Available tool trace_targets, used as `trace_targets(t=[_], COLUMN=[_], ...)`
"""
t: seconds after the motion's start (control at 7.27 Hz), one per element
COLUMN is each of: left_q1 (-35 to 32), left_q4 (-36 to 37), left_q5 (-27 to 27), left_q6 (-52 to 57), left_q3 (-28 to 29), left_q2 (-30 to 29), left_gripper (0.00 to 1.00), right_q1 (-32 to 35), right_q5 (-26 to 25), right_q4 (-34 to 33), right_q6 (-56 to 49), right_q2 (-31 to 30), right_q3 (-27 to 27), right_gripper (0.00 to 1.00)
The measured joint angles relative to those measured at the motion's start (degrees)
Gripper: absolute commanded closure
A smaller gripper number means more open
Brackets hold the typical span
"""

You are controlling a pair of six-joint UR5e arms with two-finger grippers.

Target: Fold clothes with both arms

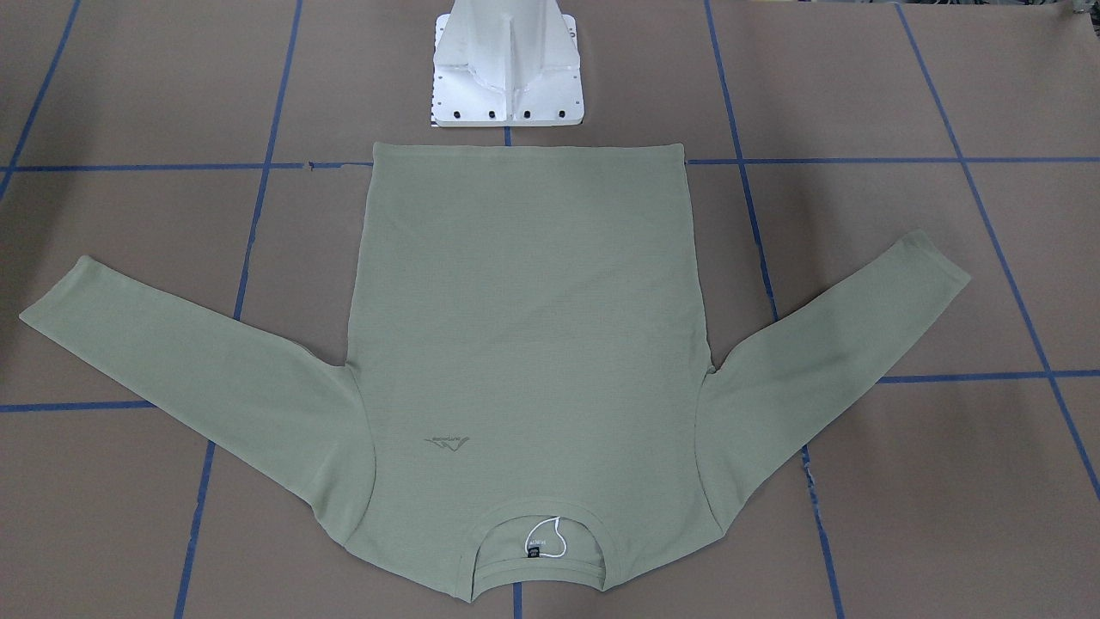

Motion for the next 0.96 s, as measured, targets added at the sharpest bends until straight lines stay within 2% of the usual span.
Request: trace_targets(t=[0.55,0.96], left_q1=[0.01,0.36], left_q4=[-0.26,-1.39], left_q5=[0.10,0.09], left_q6=[0.45,0.50], left_q3=[-1.27,-5.13], left_q2=[-0.50,-2.54], left_gripper=[0.00,0.00], right_q1=[-0.14,-1.38], right_q5=[0.39,4.98], right_q4=[0.07,5.08], right_q6=[0.39,0.55], right_q2=[0.16,0.49], right_q3=[0.33,-0.27], right_gripper=[0.00,0.00])
